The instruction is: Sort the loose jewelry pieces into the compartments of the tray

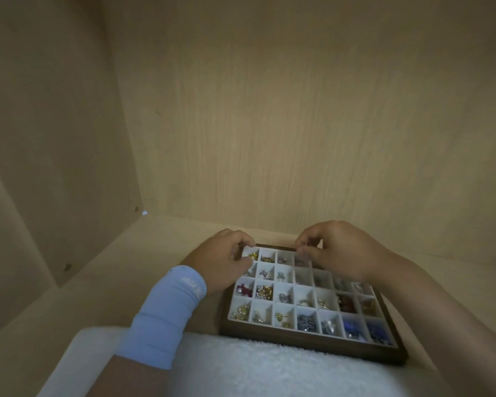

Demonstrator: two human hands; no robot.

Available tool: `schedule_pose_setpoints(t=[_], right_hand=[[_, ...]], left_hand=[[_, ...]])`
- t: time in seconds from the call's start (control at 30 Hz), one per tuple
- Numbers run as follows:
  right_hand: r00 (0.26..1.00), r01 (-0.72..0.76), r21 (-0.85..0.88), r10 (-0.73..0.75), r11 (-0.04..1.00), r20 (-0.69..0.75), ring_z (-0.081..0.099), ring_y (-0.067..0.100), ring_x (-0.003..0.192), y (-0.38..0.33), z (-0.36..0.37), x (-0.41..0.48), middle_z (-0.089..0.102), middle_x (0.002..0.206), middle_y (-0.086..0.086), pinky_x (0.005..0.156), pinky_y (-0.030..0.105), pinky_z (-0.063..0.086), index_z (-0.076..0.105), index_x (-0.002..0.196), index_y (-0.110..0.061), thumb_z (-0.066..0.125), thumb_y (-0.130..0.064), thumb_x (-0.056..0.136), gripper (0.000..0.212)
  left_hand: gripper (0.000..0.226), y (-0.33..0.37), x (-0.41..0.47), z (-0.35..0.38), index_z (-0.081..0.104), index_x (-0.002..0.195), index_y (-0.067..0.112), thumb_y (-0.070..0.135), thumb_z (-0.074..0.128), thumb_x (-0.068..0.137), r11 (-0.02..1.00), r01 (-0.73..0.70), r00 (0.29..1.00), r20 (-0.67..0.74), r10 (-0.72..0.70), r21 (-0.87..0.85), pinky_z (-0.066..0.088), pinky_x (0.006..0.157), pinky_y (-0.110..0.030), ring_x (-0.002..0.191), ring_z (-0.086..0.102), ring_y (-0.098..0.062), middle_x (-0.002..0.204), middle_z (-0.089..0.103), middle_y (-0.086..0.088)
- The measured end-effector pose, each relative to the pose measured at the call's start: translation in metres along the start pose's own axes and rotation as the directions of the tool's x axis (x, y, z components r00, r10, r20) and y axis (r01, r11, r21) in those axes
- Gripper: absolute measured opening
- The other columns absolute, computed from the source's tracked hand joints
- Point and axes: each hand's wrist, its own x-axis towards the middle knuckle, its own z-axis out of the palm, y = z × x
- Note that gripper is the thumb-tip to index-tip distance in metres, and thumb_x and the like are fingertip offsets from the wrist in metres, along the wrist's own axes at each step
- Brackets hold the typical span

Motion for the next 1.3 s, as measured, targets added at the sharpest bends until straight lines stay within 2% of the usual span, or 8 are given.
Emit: schedule_pose_setpoints(t=[0.07, 0.17, 0.27, 0.33, 0.5, 0.67, 1.0, 1.3], right_hand=[[0.998, -0.052, -0.048, 0.053, 0.997, 0.018, 0.058, -0.004, 0.092, 0.007, -0.006, -0.020, 0.065, 0.103, -0.023, 0.080, 0.025, 0.049, 0.069, 0.102, -0.044, 0.060, -0.051, 0.092, 0.015], [0.976, -0.149, -0.051, 0.155, 0.988, 0.154, 0.048, 0.012, 0.126, 0.018, -0.007, -0.049, 0.049, 0.142, -0.009, 0.105, 0.037, 0.043, 0.053, 0.138, -0.038, 0.059, -0.071, 0.083, 0.065], [0.924, -0.223, -0.015, 0.216, 0.975, 0.315, 0.007, 0.018, 0.154, 0.027, -0.003, -0.077, 0.006, 0.167, -0.010, 0.122, 0.047, 0.023, 0.017, 0.157, -0.040, 0.065, -0.087, 0.060, 0.118], [0.916, -0.221, -0.009, 0.210, 0.975, 0.343, 0.009, 0.017, 0.154, 0.030, 0.003, -0.090, -0.005, 0.167, -0.012, 0.121, 0.042, 0.024, 0.005, 0.158, -0.039, 0.070, -0.086, 0.053, 0.132], [0.961, -0.232, 0.150, 0.203, 0.961, 0.189, 0.029, 0.014, 0.148, 0.039, 0.021, -0.098, 0.014, 0.166, -0.007, 0.119, 0.035, 0.032, 0.015, 0.158, -0.032, 0.080, -0.073, 0.050, 0.132], [0.981, -0.194, 0.267, 0.183, 0.944, 0.065, 0.041, 0.009, 0.139, 0.049, 0.033, -0.084, 0.032, 0.159, -0.011, 0.115, 0.031, 0.037, 0.027, 0.156, -0.029, 0.082, -0.071, 0.054, 0.123], [0.985, -0.128, 0.223, 0.150, 0.967, -0.084, 0.023, 0.009, 0.146, 0.066, 0.048, -0.058, 0.028, 0.160, -0.007, 0.114, 0.022, 0.019, 0.034, 0.154, -0.030, 0.071, -0.067, 0.076, 0.093], [0.986, -0.162, 0.163, 0.168, 0.973, -0.024, 0.009, 0.016, 0.154, 0.060, 0.035, -0.060, 0.000, 0.168, -0.007, 0.124, 0.040, 0.016, 0.017, 0.158, -0.039, 0.062, -0.078, 0.074, 0.103]], left_hand=[[0.055, 0.011, -0.008, 0.000, 0.047, 0.129, 0.042, 0.047, 0.072, 0.080, 0.998, 0.025, 0.991, 0.128, -0.031, 0.050, 0.041, 0.101, -0.027, 0.118, 0.046, -0.005, 0.131, 0.044, 0.017], [0.108, 0.023, -0.023, 0.006, 0.020, 0.149, 0.043, 0.067, 0.078, 0.060, 0.984, 0.066, 0.943, 0.311, -0.116, 0.167, 0.029, 0.115, -0.036, 0.140, 0.028, -0.011, 0.153, 0.021, 0.017], [0.129, 0.028, -0.038, 0.016, 0.001, 0.151, 0.048, 0.068, 0.081, 0.052, 0.954, 0.065, 0.924, 0.344, -0.168, 0.292, 0.018, 0.121, -0.042, 0.150, 0.002, -0.014, 0.161, -0.013, 0.018], [0.131, 0.029, -0.043, 0.020, 0.002, 0.152, 0.046, 0.066, 0.083, 0.052, 0.957, 0.072, 0.943, 0.293, -0.156, 0.280, 0.020, 0.121, -0.044, 0.151, 0.002, -0.015, 0.162, -0.011, 0.016], [0.125, 0.025, -0.045, 0.023, 0.022, 0.150, 0.039, 0.058, 0.089, 0.046, 0.989, 0.060, 0.984, 0.158, -0.081, 0.137, 0.034, 0.113, -0.032, 0.132, 0.036, -0.009, 0.152, 0.030, 0.013], [0.117, 0.014, -0.036, 0.028, 0.025, 0.150, 0.038, 0.052, 0.090, 0.053, 0.997, 0.059, 0.997, 0.046, -0.062, 0.058, 0.028, 0.099, -0.017, 0.116, 0.034, 0.000, 0.150, 0.033, 0.012], [0.110, 0.000, -0.009, 0.037, 0.028, 0.148, 0.036, 0.051, 0.088, 0.057, 0.988, 0.112, 0.991, -0.060, -0.119, -0.102, 0.036, 0.109, -0.029, 0.128, 0.046, -0.012, 0.148, 0.041, 0.010], [0.099, 0.003, -0.009, 0.036, 0.028, 0.148, 0.036, 0.048, 0.084, 0.067, 0.994, 0.040, 0.995, -0.087, -0.048, -0.099, 0.037, 0.109, -0.030, 0.125, 0.045, -0.005, 0.139, 0.040, 0.023]])
